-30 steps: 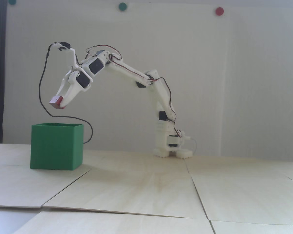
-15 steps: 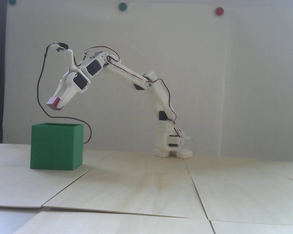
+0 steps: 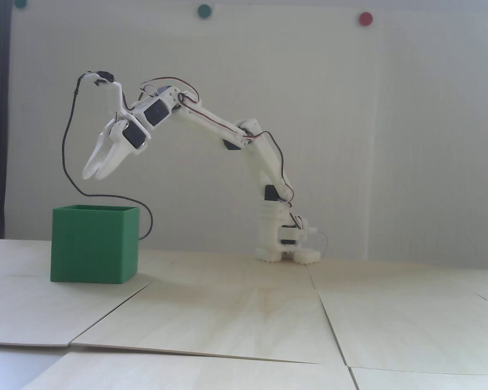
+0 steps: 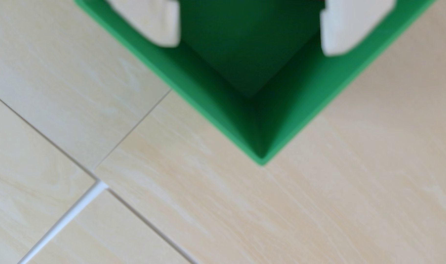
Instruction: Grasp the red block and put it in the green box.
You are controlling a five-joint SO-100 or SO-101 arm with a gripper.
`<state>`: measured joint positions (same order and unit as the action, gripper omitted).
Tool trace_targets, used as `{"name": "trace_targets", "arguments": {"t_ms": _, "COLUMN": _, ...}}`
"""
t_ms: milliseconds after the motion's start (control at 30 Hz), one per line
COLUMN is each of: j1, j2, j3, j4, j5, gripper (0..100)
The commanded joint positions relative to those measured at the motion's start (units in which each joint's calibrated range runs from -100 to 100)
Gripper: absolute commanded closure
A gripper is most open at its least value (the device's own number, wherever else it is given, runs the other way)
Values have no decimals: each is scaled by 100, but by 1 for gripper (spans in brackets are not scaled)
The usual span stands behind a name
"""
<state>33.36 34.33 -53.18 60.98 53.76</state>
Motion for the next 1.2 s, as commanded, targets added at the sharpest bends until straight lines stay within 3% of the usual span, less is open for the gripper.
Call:
{"name": "trace_targets", "arguments": {"t_ms": 0, "j1": -252, "j2": -665, "j3": -467, "j4": -162, "j5": -41, "gripper": 80}}
{"name": "trace_targets", "arguments": {"t_ms": 233, "j1": -943, "j2": -2410, "j3": 234, "j4": 470, "j5": -624, "gripper": 80}}
{"name": "trace_targets", "arguments": {"t_ms": 367, "j1": -1587, "j2": -4092, "j3": 1254, "j4": 1482, "j5": -1092, "gripper": 80}}
{"name": "trace_targets", "arguments": {"t_ms": 567, "j1": -2327, "j2": -5869, "j3": 3357, "j4": 1996, "j5": -1462, "gripper": 80}}
{"name": "trace_targets", "arguments": {"t_ms": 800, "j1": -3083, "j2": -7930, "j3": 7456, "j4": 1330, "j5": -1654, "gripper": 82}}
{"name": "trace_targets", "arguments": {"t_ms": 967, "j1": -3364, "j2": -9272, "j3": 10278, "j4": 327, "j5": -1639, "gripper": 99}}
{"name": "trace_targets", "arguments": {"t_ms": 1167, "j1": -3758, "j2": -10338, "j3": 12434, "j4": -331, "j5": -1587, "gripper": 97}}
